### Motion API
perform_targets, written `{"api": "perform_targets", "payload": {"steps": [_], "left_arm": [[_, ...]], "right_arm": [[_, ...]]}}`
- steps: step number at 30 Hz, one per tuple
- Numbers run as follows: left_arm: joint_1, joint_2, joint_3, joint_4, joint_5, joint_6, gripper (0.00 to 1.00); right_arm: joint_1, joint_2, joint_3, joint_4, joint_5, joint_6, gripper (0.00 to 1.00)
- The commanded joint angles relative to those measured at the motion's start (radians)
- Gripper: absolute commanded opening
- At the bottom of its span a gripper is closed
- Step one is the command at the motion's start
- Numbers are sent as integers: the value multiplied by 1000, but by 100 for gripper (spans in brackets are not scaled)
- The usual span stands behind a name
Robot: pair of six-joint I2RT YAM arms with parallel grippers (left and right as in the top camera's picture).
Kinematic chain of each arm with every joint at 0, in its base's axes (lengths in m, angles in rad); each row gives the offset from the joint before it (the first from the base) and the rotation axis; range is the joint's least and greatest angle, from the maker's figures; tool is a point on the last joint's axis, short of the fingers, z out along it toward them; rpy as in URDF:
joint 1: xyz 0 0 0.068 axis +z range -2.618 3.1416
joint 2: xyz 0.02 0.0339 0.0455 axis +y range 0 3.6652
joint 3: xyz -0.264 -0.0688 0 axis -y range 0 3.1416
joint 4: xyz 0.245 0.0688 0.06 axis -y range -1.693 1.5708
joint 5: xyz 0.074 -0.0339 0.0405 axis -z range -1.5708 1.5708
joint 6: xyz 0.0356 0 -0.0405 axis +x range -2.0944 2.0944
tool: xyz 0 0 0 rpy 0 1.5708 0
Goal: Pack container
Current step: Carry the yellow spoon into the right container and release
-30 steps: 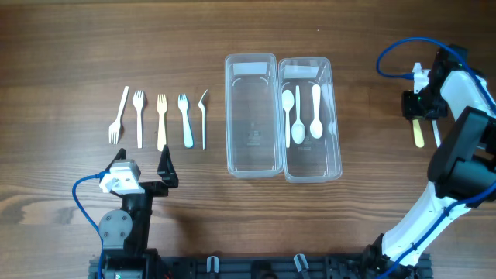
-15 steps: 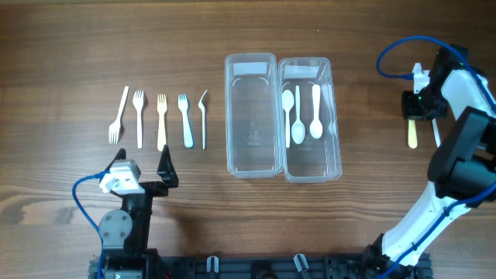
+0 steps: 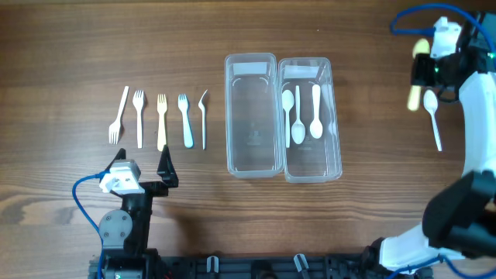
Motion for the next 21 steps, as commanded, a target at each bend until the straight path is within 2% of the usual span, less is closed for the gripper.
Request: {"api": "perform_targets", "payload": {"steps": [1,9,21], "left_arm": [[-5,-7,-8,0,12,23,100],[-5,-7,-8,0,12,23,100],[-5,-7,-8,0,12,23,100]], "right_arm": [[89,-14,13,-10,-182,98,4],[281,0,0,-14,-173,131,4],[426,127,-2,-41,-177,165,4]]}}
